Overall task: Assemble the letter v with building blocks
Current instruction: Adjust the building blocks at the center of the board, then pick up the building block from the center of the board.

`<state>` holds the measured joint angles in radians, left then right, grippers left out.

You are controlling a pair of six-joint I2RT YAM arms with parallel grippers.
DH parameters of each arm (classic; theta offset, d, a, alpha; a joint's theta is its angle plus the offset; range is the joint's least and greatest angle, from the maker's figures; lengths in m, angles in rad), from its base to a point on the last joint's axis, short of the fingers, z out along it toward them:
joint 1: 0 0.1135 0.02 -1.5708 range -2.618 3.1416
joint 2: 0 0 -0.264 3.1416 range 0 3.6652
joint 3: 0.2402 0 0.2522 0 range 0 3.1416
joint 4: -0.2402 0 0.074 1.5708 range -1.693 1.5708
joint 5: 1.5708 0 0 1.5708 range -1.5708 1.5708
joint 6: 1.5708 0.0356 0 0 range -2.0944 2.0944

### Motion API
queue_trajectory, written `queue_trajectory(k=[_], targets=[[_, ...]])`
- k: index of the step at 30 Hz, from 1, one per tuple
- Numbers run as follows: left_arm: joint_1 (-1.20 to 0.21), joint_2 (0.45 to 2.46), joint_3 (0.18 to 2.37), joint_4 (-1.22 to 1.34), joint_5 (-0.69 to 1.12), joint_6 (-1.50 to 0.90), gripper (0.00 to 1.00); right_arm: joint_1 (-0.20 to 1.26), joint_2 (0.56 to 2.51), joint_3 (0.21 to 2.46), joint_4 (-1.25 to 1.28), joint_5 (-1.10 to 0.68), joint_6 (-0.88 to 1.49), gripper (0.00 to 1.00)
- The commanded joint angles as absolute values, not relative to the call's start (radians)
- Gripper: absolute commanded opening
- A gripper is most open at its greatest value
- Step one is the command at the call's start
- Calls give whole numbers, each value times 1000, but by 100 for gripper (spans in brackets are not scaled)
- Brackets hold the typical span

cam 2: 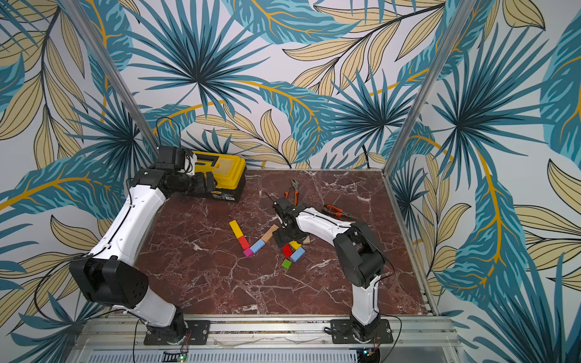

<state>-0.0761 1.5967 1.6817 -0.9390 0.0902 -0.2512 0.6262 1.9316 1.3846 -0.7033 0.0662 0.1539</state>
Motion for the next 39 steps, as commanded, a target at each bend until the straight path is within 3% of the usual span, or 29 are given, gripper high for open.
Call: queue_trajectory(k=[1, 22, 24, 29, 39], targets=[[-66, 1589, 1672, -930, 90, -241, 99, 624, 1975, 1422, -705, 69, 165, 93], [-66, 1595, 1674, -930, 90, -241, 99, 586, 2065, 1475, -701, 92, 166, 80], [-64, 1595, 1674, -930, 90, -241, 99, 583, 2074, 1484, -702, 86, 169, 76], [-64, 1595, 1674, -930, 90, -240, 99, 584, 2077, 1486, -701, 80, 170, 53], [-63, 1597, 1675, -930, 92, -240, 99, 584, 2060, 1465, -695, 95, 136, 33]])
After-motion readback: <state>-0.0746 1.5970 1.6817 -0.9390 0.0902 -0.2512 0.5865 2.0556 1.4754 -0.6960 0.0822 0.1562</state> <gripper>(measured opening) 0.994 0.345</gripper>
